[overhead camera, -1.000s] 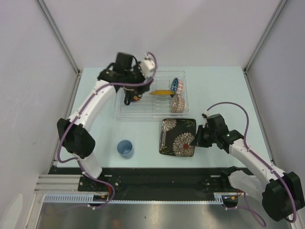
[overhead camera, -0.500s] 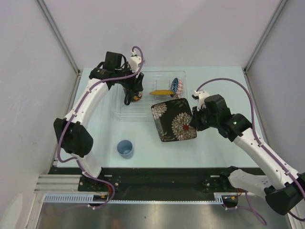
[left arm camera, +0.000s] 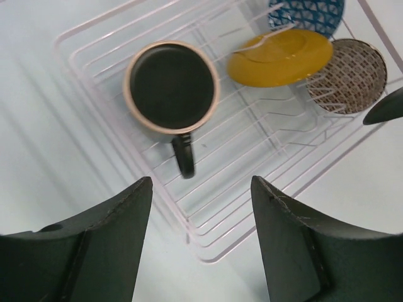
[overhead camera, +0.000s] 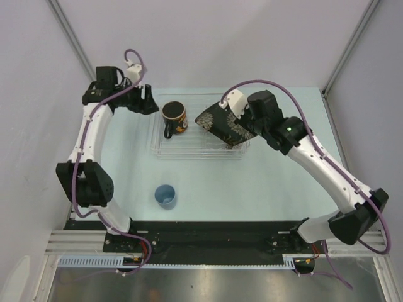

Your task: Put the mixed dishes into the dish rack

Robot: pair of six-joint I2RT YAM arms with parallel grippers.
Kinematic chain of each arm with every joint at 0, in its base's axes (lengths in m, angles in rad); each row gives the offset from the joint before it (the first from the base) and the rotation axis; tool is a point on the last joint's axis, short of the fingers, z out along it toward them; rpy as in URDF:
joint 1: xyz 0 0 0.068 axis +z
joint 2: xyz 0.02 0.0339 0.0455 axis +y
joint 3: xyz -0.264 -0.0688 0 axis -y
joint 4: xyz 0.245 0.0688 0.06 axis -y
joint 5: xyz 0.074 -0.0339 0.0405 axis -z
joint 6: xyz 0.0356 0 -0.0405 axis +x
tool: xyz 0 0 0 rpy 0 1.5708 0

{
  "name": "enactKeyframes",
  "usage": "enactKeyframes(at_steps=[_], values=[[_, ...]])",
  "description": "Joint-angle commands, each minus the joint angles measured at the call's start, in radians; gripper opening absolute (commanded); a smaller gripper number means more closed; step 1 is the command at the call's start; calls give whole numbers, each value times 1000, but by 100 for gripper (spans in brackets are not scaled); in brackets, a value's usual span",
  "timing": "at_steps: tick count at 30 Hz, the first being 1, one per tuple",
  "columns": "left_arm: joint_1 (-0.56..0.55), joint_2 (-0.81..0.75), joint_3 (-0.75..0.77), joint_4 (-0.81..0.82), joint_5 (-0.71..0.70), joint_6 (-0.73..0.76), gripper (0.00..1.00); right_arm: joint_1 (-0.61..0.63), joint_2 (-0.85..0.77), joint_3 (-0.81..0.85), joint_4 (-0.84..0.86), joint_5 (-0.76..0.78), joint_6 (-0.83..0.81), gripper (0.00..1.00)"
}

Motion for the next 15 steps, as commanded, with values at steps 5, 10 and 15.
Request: enactKeyframes(at_steps=[5, 10, 15], values=[[93, -120, -78, 30, 101, -52, 69, 41, 158, 246, 305, 75, -314, 0], [116, -146, -130, 62, 115, -66, 69, 57, 236, 271, 346, 103, -393, 0], [143, -155, -151, 87, 133, -83, 69, 65, 278, 254, 369, 139, -423, 0]])
